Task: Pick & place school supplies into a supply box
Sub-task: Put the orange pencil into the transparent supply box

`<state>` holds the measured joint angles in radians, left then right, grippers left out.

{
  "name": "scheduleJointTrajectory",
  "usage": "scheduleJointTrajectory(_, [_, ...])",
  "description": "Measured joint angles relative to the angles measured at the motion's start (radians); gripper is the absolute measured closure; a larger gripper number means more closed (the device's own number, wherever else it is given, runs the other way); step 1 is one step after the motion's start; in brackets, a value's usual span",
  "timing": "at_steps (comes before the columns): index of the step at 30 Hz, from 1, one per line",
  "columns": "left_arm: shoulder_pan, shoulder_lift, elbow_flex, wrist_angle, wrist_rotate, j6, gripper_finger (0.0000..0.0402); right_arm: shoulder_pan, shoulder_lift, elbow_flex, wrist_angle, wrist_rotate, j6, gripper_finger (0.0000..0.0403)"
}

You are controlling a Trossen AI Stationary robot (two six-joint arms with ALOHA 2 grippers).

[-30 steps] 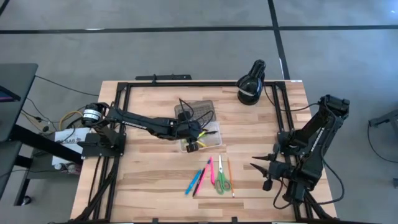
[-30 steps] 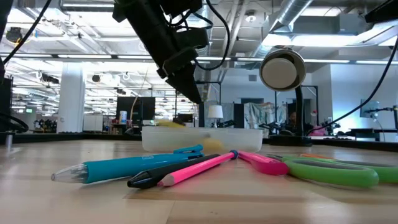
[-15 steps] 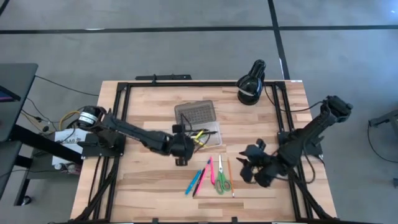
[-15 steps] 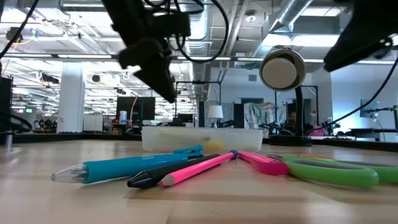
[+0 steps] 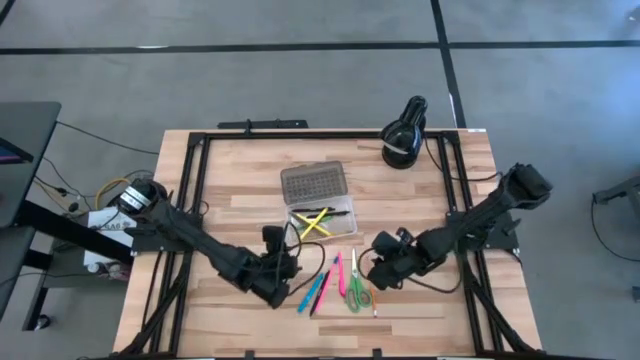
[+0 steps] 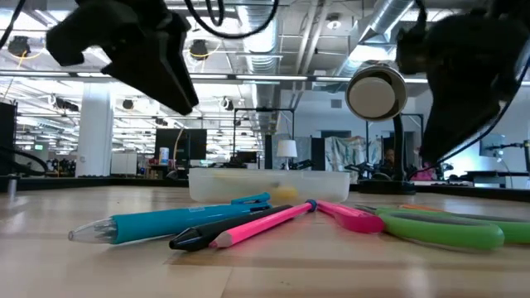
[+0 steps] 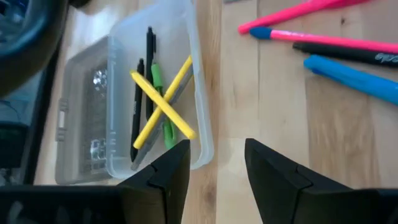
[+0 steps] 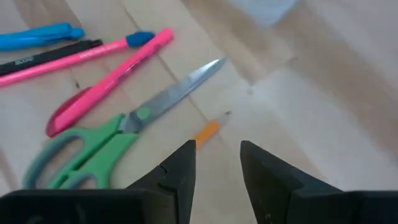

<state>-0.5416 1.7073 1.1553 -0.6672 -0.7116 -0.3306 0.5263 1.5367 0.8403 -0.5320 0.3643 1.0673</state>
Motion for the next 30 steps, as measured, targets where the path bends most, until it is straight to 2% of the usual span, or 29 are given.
scheduleJointTrajectory(5, [-0.042,0.000,0.000,0.001,-0.061,-0.031,0.0253,-0.012,0.069,0.001,0.082,-0.062,0.006,0.0285])
scheduleJointTrajectory(19, [-0.068,0.000,0.000,-0.016,-0.064,-0.070,0.0254,-0.010,0.170,0.004,0.158,-0.105,0.059,0.0285])
scheduleJointTrajectory(30, [-0.068,0.000,0.000,-0.025,-0.064,-0.084,0.0254,-0.007,0.185,0.009,0.148,-0.148,0.061,0.0285])
